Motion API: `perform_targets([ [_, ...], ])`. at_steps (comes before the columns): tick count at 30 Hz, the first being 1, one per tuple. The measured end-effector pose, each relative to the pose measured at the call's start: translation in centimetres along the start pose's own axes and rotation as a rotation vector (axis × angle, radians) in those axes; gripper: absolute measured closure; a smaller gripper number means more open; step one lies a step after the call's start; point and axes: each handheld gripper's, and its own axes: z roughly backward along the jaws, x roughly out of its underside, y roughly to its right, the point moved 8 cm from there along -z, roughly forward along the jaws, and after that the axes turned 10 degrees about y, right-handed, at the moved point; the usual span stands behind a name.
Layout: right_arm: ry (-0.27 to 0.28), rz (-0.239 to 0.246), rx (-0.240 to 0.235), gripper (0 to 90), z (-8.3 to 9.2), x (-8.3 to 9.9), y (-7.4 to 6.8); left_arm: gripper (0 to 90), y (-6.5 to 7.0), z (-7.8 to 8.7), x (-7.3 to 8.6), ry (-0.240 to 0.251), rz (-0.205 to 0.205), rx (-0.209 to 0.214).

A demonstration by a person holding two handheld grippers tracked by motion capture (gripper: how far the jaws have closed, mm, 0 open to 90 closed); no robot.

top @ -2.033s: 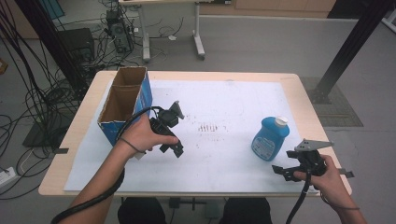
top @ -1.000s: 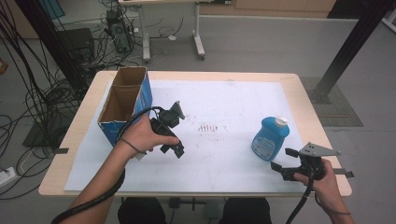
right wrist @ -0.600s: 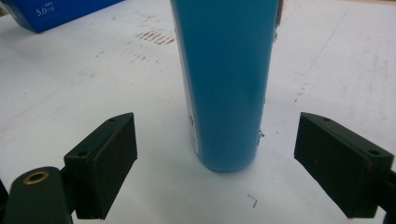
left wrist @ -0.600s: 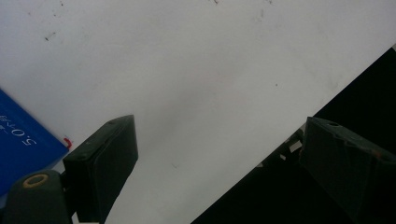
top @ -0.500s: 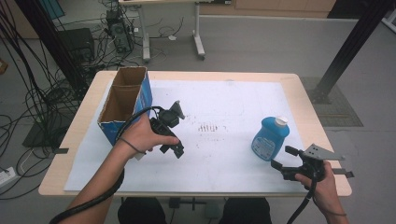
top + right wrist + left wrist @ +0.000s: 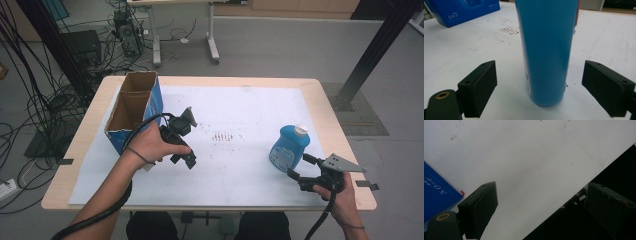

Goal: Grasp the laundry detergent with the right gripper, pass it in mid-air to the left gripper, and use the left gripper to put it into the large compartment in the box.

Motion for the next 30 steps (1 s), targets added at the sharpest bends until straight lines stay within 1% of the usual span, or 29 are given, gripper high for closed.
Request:
perform_targets([
  [6, 0.038, -0.011, 0.001, 11.9, 0.0, -0.2, 0.2, 11.6, 0.1, 0.2, -0.1, -0.004, -0.009, 0.001],
  [10, 0.052, -0.002, -0.007, 11.7, 0.0, -0.2, 0.1, 11.6, 0.2, 0.3, -0.3, -0.007, -0.010, -0.001],
  [11, 0.051, -0.001, -0.001, 11.7, 0.0, -0.1, 0.1, 11.5, 0.2, 0.3, -0.3, -0.008, -0.012, -0.005],
  [16, 0.060, -0.006, -0.001, 11.6, -0.1, 0.2, 0.1, 11.2, 0.2, 0.5, -0.5, -0.008, -0.018, -0.011],
  [21, 0.068, -0.005, -0.001, 11.2, -0.3, 0.2, 0.0, 11.2, 0.2, 0.6, -0.5, -0.008, -0.019, -0.009],
  [22, 0.067, 0.004, -0.001, 11.1, -0.4, 0.2, 0.0, 11.2, 0.2, 0.6, -0.5, -0.010, -0.020, -0.009],
  [25, 0.064, 0.008, -0.004, 10.9, -0.5, 0.2, 0.0, 11.2, 0.2, 0.5, -0.5, -0.012, -0.018, -0.009],
  [30, 0.069, 0.018, -0.007, 10.6, -1.0, 0.0, 0.1, 11.3, 0.1, 0.5, -0.4, -0.001, -0.014, -0.008],
])
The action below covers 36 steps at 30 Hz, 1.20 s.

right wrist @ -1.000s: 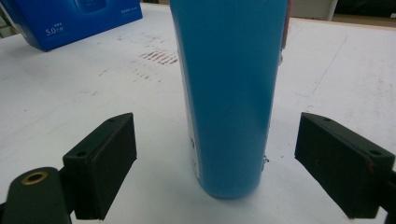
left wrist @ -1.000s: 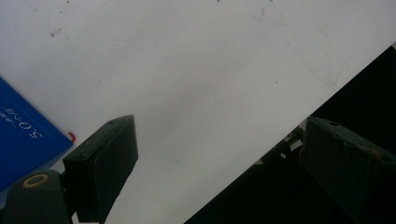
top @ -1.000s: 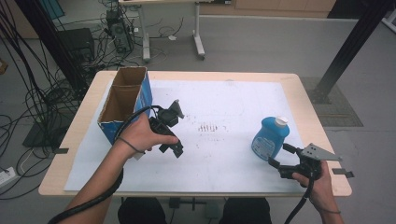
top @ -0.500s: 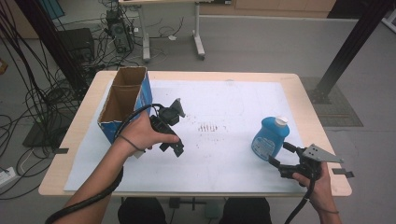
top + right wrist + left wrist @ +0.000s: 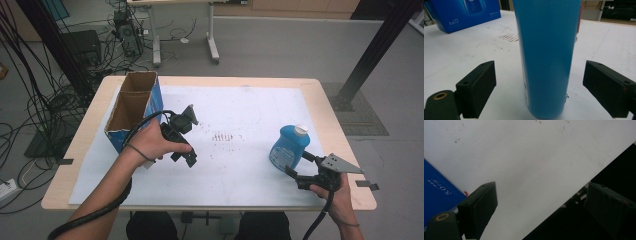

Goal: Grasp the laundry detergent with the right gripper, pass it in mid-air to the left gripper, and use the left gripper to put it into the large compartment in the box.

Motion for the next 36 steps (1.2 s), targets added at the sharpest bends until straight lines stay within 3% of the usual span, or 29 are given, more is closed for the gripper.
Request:
perform_targets([
  [36, 0.038, 0.036, -0.003, 10.5, -3.4, -0.5, 0.6, 11.4, 0.2, -0.2, -0.1, 0.008, -0.009, 0.009],
])
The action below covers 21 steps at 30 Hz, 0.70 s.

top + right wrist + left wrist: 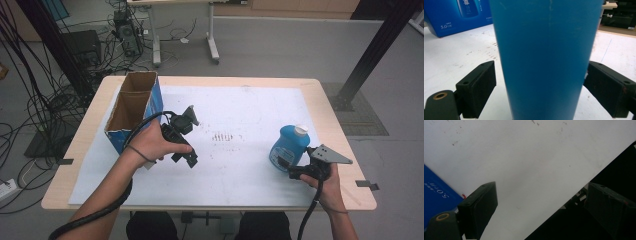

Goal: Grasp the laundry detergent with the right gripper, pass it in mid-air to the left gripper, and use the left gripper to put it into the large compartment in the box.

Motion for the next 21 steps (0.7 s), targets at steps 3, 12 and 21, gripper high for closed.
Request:
perform_targets([
  [3, 0.000, 0.000, -0.001, 10.5, -0.23, -0.02, -0.01, 11.4, 0.03, 0.03, -0.03, 0.001, 0.000, 0.000],
  [12, 0.007, -0.003, -0.005, 10.5, -0.81, 0.05, 0.05, 11.4, 0.08, -0.09, -0.07, -0.005, -0.007, 0.000],
  [21, 0.022, -0.016, -0.009, 10.5, -0.88, -0.10, 0.02, 11.3, 0.20, -0.17, -0.11, -0.008, -0.010, 0.006],
])
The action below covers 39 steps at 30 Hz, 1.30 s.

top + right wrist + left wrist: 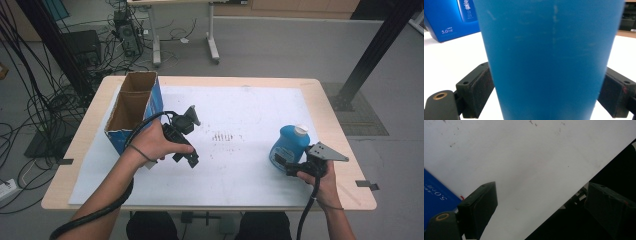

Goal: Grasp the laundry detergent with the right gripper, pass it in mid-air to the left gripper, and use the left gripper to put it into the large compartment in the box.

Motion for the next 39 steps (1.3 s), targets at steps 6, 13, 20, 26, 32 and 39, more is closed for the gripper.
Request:
perform_targets([
  [6, -0.002, 0.001, 0.004, 10.5, 0.17, 0.04, 0.13, 11.3, 0.08, -0.08, -0.08, -0.002, -0.002, -0.003],
  [13, 0.002, 0.003, 0.003, 10.6, 0.28, -0.09, 0.13, 11.3, 0.10, -0.03, -0.25, -0.001, -0.004, -0.003],
  [20, 0.003, 0.006, 0.004, 10.6, 0.37, -0.16, 0.18, 11.3, 0.12, 0.01, -0.31, 0.002, -0.002, -0.002],
  [26, 0.004, 0.007, 0.007, 10.7, 0.49, -0.23, 0.23, 11.3, 0.14, -0.02, -0.25, 0.002, -0.001, 0.000],
  [32, 0.006, 0.005, 0.009, 10.8, 0.58, -0.28, 0.31, 11.3, 0.14, -0.03, -0.25, 0.000, -0.001, -0.004],
  [39, 0.010, 0.004, 0.007, 10.9, 0.68, -0.37, 0.20, 11.3, 0.31, -0.01, -0.36, 0.001, -0.005, -0.004],
])
